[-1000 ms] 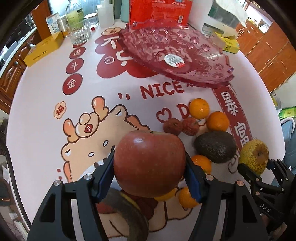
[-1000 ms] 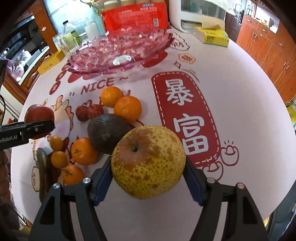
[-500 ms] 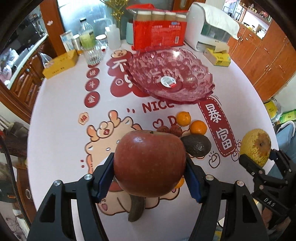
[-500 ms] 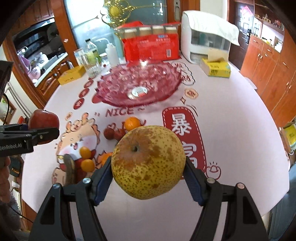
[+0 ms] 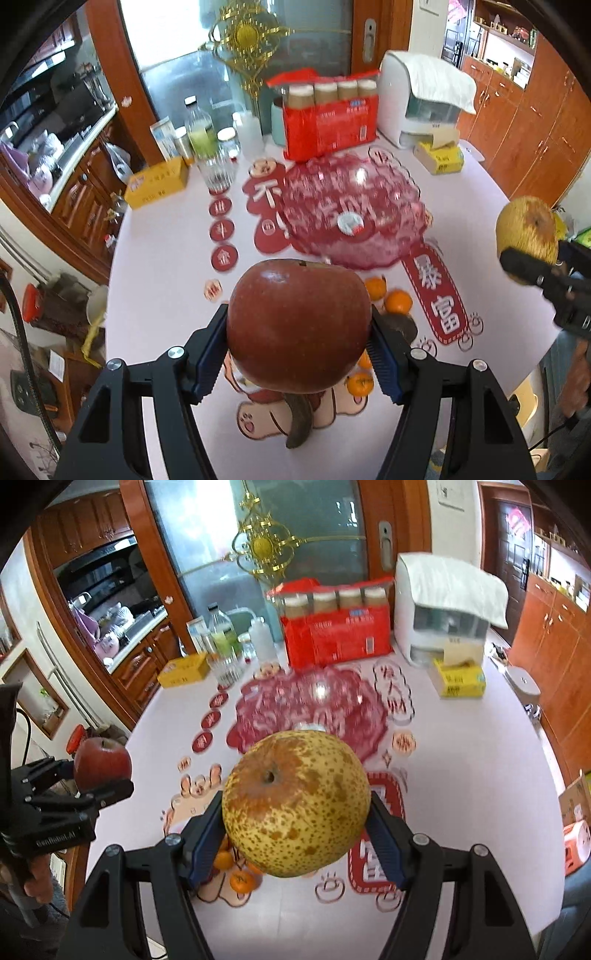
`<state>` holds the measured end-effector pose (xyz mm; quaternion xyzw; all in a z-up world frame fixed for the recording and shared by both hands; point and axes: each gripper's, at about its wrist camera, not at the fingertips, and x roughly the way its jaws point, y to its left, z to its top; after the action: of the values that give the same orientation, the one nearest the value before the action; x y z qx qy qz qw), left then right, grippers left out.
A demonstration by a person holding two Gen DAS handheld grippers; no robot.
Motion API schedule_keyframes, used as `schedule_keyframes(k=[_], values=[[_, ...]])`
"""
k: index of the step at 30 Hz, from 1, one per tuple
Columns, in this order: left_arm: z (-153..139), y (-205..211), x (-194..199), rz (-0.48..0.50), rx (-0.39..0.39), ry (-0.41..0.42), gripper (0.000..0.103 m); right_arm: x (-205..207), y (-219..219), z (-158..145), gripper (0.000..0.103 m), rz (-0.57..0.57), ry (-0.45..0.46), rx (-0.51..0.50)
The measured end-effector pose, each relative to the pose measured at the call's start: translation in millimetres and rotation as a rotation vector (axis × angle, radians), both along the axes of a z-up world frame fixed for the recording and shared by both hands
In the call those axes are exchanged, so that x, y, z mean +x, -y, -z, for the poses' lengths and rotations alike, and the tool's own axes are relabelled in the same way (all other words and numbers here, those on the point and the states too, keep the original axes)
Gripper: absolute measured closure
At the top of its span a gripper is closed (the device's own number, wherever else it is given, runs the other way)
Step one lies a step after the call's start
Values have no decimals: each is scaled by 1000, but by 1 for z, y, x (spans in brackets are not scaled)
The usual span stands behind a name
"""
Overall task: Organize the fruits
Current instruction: 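Lift the apple with the left gripper while the right gripper lifts the pear toward the bowl, then open both grippers to drop the apple and pear into the pink bowl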
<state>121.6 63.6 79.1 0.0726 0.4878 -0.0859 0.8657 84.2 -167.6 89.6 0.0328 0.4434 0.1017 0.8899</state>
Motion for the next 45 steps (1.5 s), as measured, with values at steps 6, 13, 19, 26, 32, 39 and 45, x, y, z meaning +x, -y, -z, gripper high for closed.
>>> schedule_keyframes(k=[6, 13, 19, 26, 32, 39, 45], values=[[-29, 11, 37, 1, 33, 58, 35, 40, 5, -35, 31, 19, 69, -39], [-16, 37, 95, 15, 65, 107, 35, 101, 14, -22, 31, 64, 33, 1], [46, 56, 151, 25, 20, 46, 35, 148, 4, 37, 31, 77, -50, 8], [130, 72, 194, 44, 14, -52, 35, 187, -12, 129, 31, 57, -182, -73], [173, 81, 216, 75, 15, -96, 35, 203, -14, 180, 31, 50, -253, -119], [205, 90, 230, 116, 6, -123, 35, 211, -21, 209, 30, 15, -266, -183], [220, 104, 231, 182, 9, -149, 34, 207, -36, 219, 29, -59, -236, -252]])
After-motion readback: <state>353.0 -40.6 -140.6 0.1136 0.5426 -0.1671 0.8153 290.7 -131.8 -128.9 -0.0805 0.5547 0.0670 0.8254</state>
